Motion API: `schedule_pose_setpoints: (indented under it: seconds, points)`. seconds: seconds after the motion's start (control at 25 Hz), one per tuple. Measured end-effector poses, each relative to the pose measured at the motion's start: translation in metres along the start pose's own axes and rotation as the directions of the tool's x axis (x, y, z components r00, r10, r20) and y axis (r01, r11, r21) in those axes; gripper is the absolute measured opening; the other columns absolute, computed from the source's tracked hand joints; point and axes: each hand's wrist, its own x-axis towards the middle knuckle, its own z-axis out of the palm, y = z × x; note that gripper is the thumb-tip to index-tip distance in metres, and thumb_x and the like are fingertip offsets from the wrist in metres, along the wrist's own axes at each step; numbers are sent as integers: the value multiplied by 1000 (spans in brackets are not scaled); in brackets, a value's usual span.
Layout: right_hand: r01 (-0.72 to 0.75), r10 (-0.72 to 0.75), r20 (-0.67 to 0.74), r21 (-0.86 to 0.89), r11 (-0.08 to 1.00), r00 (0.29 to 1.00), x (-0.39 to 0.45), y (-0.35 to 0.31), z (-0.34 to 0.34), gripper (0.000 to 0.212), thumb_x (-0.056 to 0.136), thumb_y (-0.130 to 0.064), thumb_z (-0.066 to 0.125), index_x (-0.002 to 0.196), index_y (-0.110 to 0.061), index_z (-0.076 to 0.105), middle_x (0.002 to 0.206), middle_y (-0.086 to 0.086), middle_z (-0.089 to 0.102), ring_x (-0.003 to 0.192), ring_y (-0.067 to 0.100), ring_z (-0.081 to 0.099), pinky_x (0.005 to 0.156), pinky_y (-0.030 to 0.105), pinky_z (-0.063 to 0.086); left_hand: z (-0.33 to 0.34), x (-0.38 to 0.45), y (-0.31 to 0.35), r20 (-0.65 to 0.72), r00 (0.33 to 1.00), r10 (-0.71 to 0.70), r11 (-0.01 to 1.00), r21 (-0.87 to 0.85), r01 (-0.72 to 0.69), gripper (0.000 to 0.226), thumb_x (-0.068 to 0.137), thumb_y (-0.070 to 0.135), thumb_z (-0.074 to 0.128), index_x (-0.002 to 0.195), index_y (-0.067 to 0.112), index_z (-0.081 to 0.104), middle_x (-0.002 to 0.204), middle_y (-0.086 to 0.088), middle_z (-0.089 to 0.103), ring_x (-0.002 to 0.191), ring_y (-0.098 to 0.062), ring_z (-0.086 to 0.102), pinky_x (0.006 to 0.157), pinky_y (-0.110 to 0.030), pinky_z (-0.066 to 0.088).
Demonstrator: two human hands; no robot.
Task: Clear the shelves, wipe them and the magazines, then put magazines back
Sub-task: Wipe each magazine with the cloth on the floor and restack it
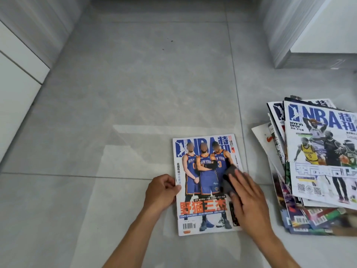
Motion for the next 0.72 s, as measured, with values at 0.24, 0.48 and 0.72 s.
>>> schedule_pose_setpoints:
  seconds: [0.24,0.48,0.72]
  points:
    - [391,-396,24,102,915,918,-73,-102,53,42,98,-26,42,137,-30,57,152,-6,47,136,20,48,106,40,39,1,2,-2,-24,999,24,999,32,-23,14,77,18,78,74,17,64,68,-2,71,64,-26,69,71,-48,60]
    - [197,-211,78,152,968,974,-61,-7,3,47,98,-32,49,144,-26,53,160,-12,33,146,16,35,116,33,30,1,-6,4,-15,1000,2,1000,25,-2,13,85,14,74,80,12,62,77,-6,74,68,-24,72,69,-45,62]
    - [-262,267,-64,73,962,962,-54,-43,15,54,94,-34,41,142,-14,54,153,7,43,141,33,38,110,50,38,2,-8,8,-5,1000,-23,995,93,23,9,83,19,72,80,15,64,74,1,74,69,-19,73,73,-44,61]
